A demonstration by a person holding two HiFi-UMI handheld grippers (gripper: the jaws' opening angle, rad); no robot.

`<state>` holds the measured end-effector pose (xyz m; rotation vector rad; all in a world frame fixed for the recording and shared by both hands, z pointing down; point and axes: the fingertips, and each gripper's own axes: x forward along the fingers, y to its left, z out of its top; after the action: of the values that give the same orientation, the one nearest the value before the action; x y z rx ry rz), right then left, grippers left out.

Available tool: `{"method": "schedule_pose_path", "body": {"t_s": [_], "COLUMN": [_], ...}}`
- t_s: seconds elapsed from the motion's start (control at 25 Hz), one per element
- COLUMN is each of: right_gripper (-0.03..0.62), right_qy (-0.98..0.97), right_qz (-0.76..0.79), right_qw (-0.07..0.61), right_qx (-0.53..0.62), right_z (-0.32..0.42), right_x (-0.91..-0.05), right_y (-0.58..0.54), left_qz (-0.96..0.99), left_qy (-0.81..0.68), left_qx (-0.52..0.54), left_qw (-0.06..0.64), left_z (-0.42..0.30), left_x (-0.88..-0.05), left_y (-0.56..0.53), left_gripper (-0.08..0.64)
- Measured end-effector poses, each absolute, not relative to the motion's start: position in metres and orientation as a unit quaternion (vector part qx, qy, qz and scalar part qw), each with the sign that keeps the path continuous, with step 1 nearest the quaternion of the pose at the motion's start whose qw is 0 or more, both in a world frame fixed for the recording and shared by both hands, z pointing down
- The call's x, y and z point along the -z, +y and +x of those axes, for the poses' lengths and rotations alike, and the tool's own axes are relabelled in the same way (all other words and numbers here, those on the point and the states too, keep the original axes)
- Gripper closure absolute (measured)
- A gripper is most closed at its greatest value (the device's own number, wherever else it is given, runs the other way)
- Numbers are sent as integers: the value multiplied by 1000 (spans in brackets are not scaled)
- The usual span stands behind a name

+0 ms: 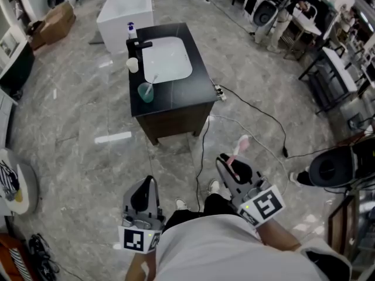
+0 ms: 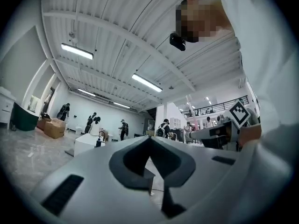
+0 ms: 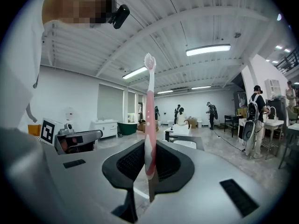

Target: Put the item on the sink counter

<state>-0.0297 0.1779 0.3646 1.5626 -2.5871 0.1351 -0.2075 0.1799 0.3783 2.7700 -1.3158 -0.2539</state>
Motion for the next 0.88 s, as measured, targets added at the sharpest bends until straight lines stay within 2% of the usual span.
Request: {"method": "schedule_pose_path", "body": {"t_s": [0.36, 0.88], "right_gripper": [526, 527], "right_qy": [-861, -892], "right_qz": [503, 444], "right_qw": [54, 43], "right_qx": [-55, -75], "right_z": [6, 69], "right_x": [-374, -386], "right_y": [140, 29], "left_qz": [897, 865], "left_qy": [-436, -499], "left_qx": [66, 54], "left_qw": [27, 9], "left_z": [-176, -105], "left_x": [-381, -361], "left_y": [150, 60], "left_gripper": [557, 557]}}
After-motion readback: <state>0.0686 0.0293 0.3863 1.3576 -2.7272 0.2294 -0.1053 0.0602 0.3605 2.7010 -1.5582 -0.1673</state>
